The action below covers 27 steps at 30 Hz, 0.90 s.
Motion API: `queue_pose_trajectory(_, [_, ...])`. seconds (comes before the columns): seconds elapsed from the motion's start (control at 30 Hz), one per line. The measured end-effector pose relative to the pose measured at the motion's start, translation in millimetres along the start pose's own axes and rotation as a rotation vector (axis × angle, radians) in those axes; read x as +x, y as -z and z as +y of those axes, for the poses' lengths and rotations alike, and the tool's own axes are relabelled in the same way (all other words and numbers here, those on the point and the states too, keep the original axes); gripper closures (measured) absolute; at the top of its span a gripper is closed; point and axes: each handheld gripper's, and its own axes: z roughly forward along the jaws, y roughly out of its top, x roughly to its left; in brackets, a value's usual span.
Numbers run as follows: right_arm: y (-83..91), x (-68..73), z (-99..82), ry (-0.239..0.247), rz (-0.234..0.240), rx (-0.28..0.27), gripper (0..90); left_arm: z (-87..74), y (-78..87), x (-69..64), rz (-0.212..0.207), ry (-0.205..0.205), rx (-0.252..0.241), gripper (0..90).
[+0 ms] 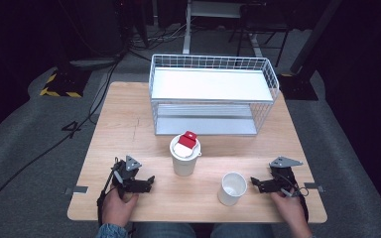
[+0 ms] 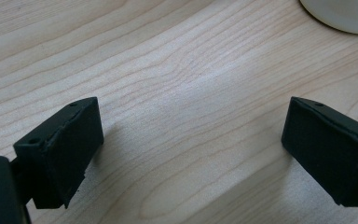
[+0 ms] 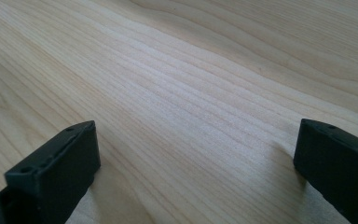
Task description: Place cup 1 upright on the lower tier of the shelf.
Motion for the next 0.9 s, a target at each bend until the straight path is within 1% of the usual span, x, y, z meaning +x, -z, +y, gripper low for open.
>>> queue_pose_trajectory(0.37, [0.5,-0.5,-0.1,-0.007,0.001,0.0,1.3,0.0,0.1,-0.6,0.006,0.005,0.0,6.1])
queue_pose_trajectory(0.47, [1.1,-1.0,0.0,-0.007,0.002,0.0,3.0,0.0,0.2,-0.5,0.007,0.004,0.0,6.1])
queue_pose_trajectory(0.6, [7.7,-2.3,2.2,-0.007,0.014,-0.021,4.0,0.0,0.1,-0.6,0.007,0.005,0.0,6.1])
queue_pose_trajectory(0.63, [12.7,-2.0,3.5,-0.002,0.021,-0.027,4.5,0.0,0.2,-0.6,0.006,0.004,0.0,6.1])
queue_pose_trajectory(0.67, [12.7,-2.0,3.5,-0.002,0.021,-0.027,4.5,0.0,0.2,-0.6,0.006,0.004,0.0,6.1])
queue_pose_trajectory(0.7, [16.7,-1.9,4.0,-0.003,0.03,-0.036,4.5,0.0,0.1,-0.6,0.007,0.005,0.0,6.1])
queue_pose_trajectory(0.73, [16.7,-1.9,4.0,-0.003,0.03,-0.036,4.5,0.0,0.1,-0.6,0.007,0.005,0.0,6.1])
queue_pose_trajectory(0.77, [18.4,-1.6,4.2,-0.006,0.033,-0.042,4.5,0.0,0.1,-0.6,0.006,0.004,0.0,6.1])
queue_pose_trajectory(0.8, [23.9,-0.4,5.3,-0.002,0.043,-0.054,4.8,0.0,0.1,-0.6,0.007,0.005,0.0,6.1])
queue_pose_trajectory(0.83, [23.9,-0.4,5.3,-0.002,0.043,-0.054,4.8,0.0,0.2,-0.6,0.006,0.005,0.0,6.1])
queue_pose_trajectory(0.87, [29.2,1.8,6.5,0.007,0.05,-0.062,4.9,0.0,0.2,-0.6,0.007,0.004,0.0,6.1])
queue_pose_trajectory(0.9, [29.2,1.8,6.5,0.007,0.05,-0.062,4.9,0.0,0.2,-0.6,0.007,0.004,0.0,6.1])
